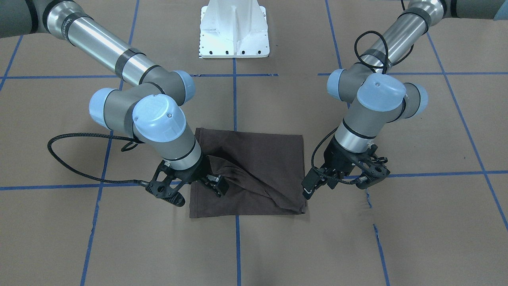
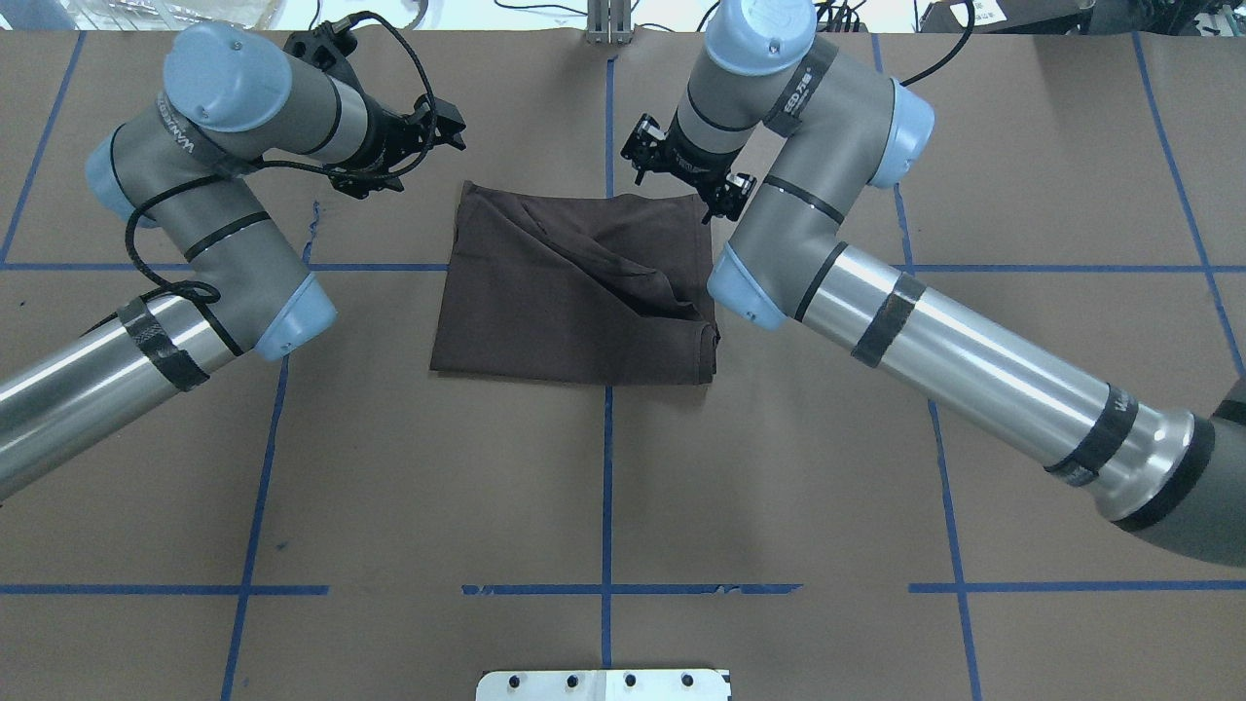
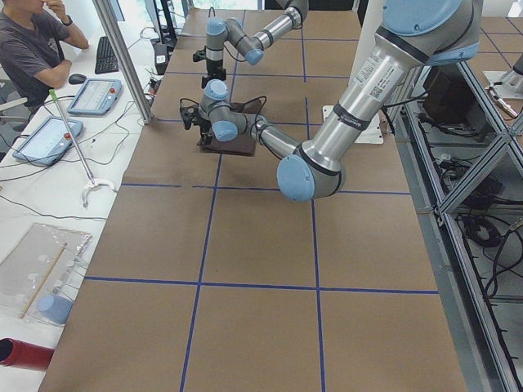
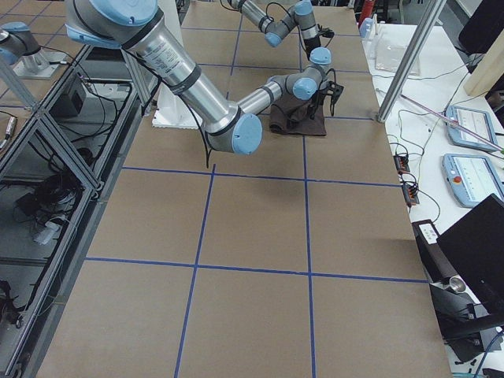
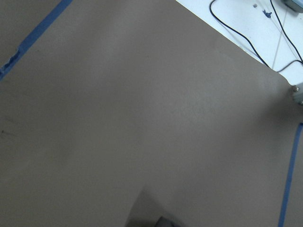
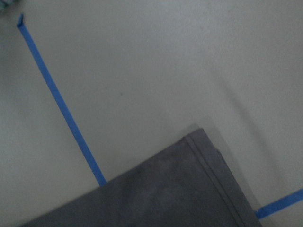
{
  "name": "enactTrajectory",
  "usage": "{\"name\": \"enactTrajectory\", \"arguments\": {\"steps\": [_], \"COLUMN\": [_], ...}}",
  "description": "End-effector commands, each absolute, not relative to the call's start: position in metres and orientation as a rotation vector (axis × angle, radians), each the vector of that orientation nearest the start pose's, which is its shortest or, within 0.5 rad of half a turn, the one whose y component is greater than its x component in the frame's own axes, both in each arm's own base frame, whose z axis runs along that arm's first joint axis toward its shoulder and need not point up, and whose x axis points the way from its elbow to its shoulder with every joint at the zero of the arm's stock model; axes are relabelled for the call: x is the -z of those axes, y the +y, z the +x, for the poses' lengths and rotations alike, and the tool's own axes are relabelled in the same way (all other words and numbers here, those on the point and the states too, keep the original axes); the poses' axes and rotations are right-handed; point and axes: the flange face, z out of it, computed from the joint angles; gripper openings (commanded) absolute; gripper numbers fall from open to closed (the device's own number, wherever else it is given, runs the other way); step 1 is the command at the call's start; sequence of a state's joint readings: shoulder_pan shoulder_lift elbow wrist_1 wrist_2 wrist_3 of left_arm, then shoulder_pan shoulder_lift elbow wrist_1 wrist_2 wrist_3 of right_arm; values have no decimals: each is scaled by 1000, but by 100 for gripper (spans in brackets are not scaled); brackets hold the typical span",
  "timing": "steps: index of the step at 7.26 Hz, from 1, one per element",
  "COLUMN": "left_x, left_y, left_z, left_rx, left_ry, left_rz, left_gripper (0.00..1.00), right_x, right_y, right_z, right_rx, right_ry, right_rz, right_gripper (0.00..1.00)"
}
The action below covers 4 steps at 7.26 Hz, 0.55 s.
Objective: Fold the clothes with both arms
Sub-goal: 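Lay the edge down, open both grippers and lift them away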
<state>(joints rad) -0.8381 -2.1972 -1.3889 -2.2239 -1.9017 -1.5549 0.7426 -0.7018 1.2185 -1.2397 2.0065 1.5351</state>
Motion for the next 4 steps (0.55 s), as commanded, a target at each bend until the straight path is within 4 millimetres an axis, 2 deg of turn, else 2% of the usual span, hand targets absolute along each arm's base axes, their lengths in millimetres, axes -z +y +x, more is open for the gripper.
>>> {"name": "enactTrajectory", "arguments": {"steps": [1, 2, 4], "left_x": [-288, -288, -288], "left_y": [-604, -604, -604], "left_z": [408, 409, 409], "left_rx": [527, 526, 526], "left_ry": [1134, 1136, 1136], "left_rz": [194, 193, 193], "left_gripper": [100, 100, 100], "right_x": [-252, -244, -262], "right_y": [-564, -560, -547], "right_z": [-554, -554, -562], "right_rx": [-346, -335, -301], "right_ry": [-905, -933, -996], "right_rz": [18, 31, 54], "right_gripper": [100, 100, 98]}}
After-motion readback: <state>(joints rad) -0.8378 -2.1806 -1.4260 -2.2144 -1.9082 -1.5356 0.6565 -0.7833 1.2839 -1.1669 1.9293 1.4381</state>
